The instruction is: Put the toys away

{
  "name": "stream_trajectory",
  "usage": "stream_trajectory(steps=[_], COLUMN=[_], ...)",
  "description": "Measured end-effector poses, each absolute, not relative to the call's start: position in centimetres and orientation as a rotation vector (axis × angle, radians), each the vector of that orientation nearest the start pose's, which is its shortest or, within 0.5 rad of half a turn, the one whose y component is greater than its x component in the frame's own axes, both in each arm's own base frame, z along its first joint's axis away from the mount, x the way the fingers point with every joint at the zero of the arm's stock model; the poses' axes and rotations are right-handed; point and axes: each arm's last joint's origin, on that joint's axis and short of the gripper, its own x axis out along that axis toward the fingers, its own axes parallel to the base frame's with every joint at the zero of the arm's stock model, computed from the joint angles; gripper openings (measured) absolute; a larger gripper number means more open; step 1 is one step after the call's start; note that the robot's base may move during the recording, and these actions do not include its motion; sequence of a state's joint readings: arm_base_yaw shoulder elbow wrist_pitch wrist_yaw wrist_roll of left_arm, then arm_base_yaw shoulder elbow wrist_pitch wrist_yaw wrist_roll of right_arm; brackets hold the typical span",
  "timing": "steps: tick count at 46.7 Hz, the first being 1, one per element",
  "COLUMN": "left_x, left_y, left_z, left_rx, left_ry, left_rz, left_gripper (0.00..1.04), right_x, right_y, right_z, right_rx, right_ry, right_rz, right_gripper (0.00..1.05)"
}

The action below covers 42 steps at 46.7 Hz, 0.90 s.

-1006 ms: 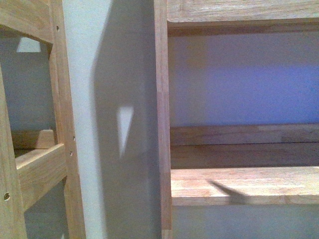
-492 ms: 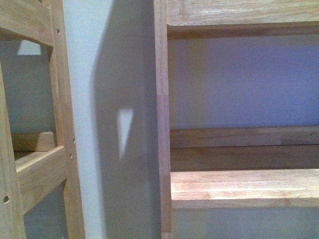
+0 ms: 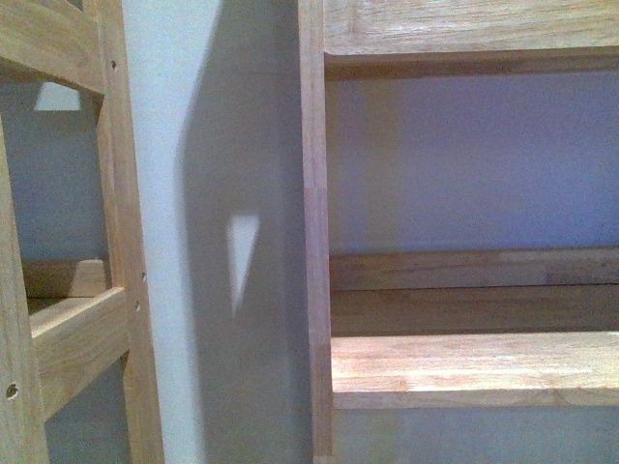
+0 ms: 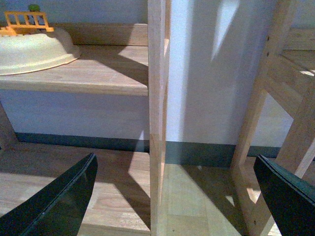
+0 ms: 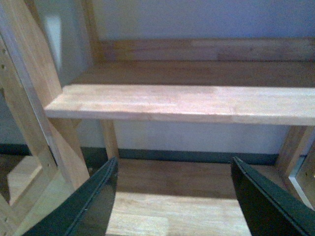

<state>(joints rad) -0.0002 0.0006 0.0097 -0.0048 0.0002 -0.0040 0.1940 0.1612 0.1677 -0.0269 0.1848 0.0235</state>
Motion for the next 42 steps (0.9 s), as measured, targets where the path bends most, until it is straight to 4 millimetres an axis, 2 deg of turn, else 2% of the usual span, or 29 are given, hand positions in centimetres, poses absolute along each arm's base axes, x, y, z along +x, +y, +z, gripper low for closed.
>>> stream_trajectory(steps=[12,16,42], left_x=[9.7,9.7,9.7], left_y=[0.0,0.0,0.0], left_z=[16.6,16.6,16.6], left_rx=[-0.004,-0.004,-0.004], left_ry=[-0.004,-0.004,-0.004], left_rz=[-0.001,0.000,0.000], left_gripper=[0.99,0.99,0.99], right_x=[9.8,9.8,9.8], right_y=[0.1,0.1,0.0], right_z=[19.1,18.8,16.8], right_rx=[0.007,0.005,0.004], right_ry=[0.008,0.012,0.002], right_rz=[0.004,0.003,0.002], right_gripper=[0.15,0.03,0.03])
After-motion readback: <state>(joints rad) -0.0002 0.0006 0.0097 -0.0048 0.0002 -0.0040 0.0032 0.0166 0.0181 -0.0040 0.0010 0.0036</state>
